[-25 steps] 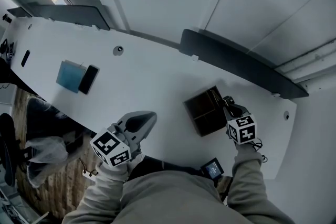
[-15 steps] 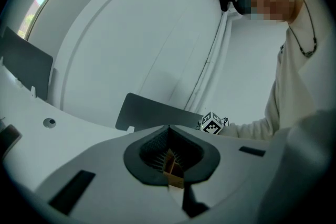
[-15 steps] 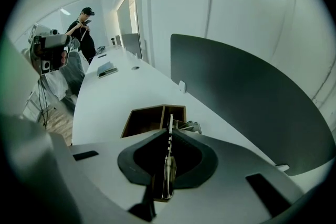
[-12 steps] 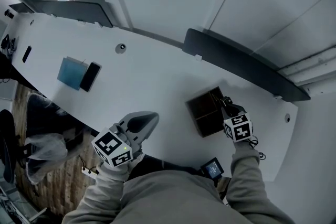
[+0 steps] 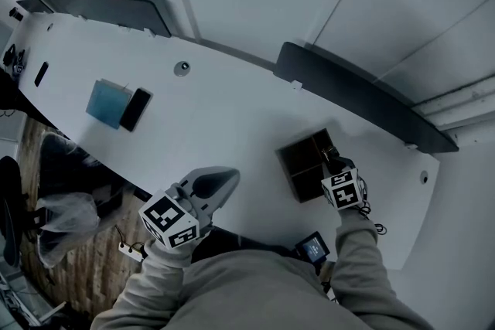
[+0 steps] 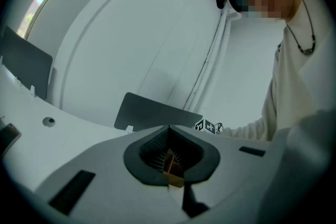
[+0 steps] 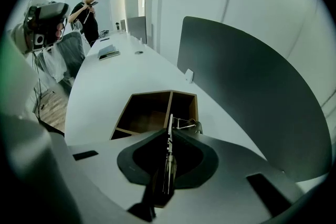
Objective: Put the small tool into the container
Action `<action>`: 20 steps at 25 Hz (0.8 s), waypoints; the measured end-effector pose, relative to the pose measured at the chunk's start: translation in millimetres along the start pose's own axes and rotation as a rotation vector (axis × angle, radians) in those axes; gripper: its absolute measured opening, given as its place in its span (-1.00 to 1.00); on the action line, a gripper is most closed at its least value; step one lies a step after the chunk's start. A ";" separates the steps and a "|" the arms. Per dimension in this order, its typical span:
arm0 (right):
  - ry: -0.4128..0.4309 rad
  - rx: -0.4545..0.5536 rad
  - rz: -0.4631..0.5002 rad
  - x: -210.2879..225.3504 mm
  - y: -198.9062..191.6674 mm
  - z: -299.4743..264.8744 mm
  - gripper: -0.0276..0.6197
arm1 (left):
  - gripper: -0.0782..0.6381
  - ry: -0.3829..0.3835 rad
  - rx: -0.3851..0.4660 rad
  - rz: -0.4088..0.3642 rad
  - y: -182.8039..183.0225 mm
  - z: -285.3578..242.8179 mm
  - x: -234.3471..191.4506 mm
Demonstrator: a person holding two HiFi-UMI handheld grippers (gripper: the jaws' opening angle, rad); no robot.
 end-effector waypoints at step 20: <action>0.068 0.159 -0.132 1.5 21.9 34.3 -0.43 | -0.78 -0.050 0.000 0.003 1.9 5.9 3.4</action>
Point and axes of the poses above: the fingertips, and each gripper's own axes: z backward along the fingers, x to its right, y out of its top, the point moved 4 cm from there along z, backward along the fingers, and after that the axes turned 8 degrees about -z, right-handed, at the moved point
